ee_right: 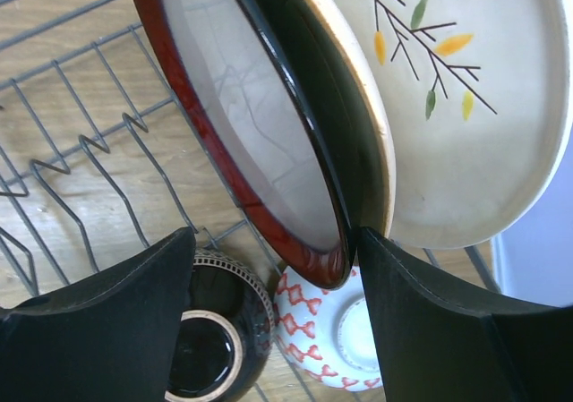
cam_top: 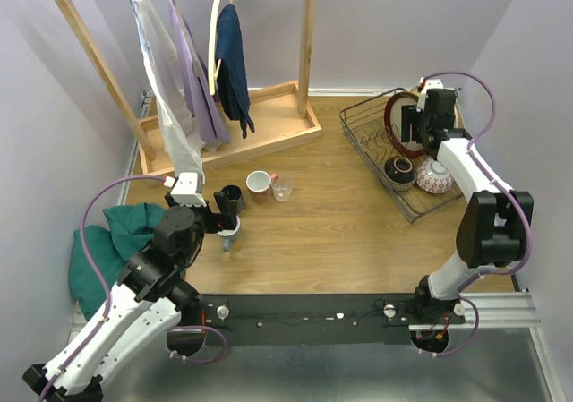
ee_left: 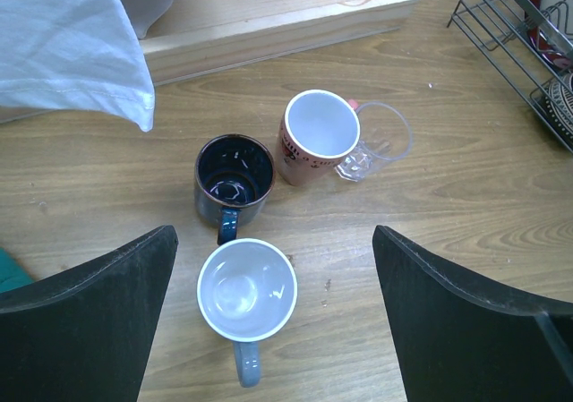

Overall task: Unload the mixed dishes from the dish rack
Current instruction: Pick up the plate from the dish rack.

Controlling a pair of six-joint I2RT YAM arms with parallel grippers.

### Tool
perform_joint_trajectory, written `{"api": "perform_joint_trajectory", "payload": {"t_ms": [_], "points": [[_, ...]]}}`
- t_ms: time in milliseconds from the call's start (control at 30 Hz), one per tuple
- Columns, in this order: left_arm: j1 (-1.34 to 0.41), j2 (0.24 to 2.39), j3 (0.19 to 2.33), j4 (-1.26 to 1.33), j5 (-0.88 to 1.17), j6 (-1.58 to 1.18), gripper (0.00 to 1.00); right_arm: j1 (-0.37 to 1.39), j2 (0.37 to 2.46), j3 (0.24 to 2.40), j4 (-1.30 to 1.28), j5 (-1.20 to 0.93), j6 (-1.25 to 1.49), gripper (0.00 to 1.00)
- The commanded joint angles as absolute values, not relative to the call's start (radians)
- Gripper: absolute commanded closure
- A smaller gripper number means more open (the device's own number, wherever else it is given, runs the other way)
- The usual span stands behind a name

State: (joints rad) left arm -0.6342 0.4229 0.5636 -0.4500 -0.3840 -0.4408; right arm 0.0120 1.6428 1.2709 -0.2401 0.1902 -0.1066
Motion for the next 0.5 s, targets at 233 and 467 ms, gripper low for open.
{"api": "perform_joint_trajectory", "payload": {"t_ms": [233, 467], "points": [[-0.629, 0.425, 0.566, -0.426, -0.408, -0.436, 0.01, 0.005, 1.675, 1.330, -0.103, 0.210, -0.284, 0.24], [-0.627, 0.425, 0.566, -0.425, -0.405, -0.434, 0.01, 0.005, 1.693, 1.365, -0.112, 0.167, -0.330, 0.28]]}}
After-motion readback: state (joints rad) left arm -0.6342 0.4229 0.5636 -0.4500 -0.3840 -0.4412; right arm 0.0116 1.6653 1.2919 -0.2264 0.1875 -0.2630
